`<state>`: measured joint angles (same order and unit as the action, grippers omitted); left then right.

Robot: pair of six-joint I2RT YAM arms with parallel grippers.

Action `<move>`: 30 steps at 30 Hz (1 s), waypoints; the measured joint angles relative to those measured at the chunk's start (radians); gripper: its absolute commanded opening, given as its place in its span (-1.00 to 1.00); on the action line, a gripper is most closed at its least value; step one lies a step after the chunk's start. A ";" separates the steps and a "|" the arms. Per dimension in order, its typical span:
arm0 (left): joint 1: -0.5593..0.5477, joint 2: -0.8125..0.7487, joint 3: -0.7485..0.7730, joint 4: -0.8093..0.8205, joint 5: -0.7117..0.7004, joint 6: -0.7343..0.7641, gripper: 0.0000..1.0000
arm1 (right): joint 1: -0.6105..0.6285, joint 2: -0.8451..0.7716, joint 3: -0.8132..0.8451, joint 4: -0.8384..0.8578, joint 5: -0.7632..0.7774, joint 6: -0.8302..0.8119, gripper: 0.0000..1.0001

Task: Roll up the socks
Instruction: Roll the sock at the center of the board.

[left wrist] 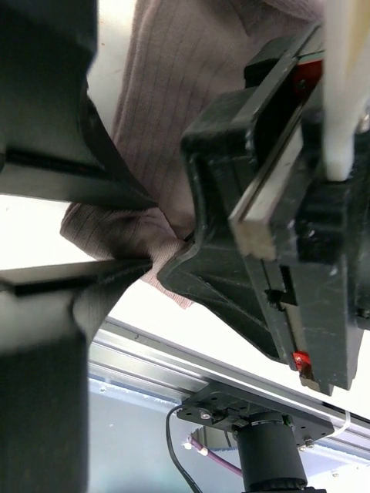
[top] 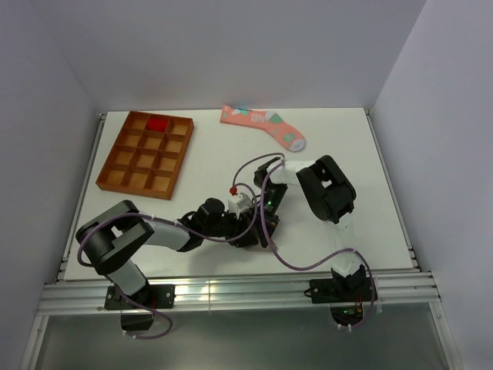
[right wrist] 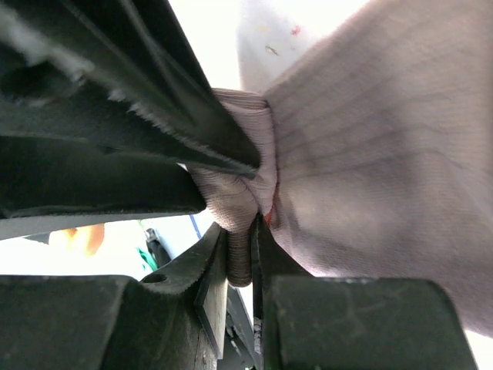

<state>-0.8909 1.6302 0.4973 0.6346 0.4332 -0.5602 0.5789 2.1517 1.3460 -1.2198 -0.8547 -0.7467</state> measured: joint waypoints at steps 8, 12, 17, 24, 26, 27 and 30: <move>0.000 0.053 0.047 -0.002 0.035 -0.007 -0.99 | -0.031 -0.035 -0.050 0.056 0.010 0.066 -0.61; 0.005 0.108 0.080 0.021 0.069 -0.031 -0.99 | -0.045 -0.108 -0.092 0.103 0.049 0.087 -0.38; 0.009 0.159 0.105 0.074 0.101 -0.040 -0.99 | -0.100 -0.212 -0.115 0.169 0.095 0.114 -0.24; 0.038 0.208 0.109 0.105 0.185 -0.123 -0.99 | -0.187 -0.409 -0.162 0.277 0.087 0.100 -0.21; 0.050 0.217 0.109 0.110 0.207 -0.142 -0.99 | -0.214 -0.455 -0.188 0.294 0.087 0.093 -0.19; 0.058 0.220 0.109 0.110 0.222 -0.151 -0.99 | -0.225 -0.473 -0.204 0.305 0.087 0.089 -0.19; 0.084 0.230 0.110 0.097 0.269 -0.177 -0.99 | -0.258 -0.531 -0.269 0.347 0.095 0.061 -0.17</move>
<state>-0.8074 1.8603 0.6075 0.7315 0.7017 -0.7372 0.3210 1.6211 1.0771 -0.8726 -0.7601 -0.6861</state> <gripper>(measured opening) 0.031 0.406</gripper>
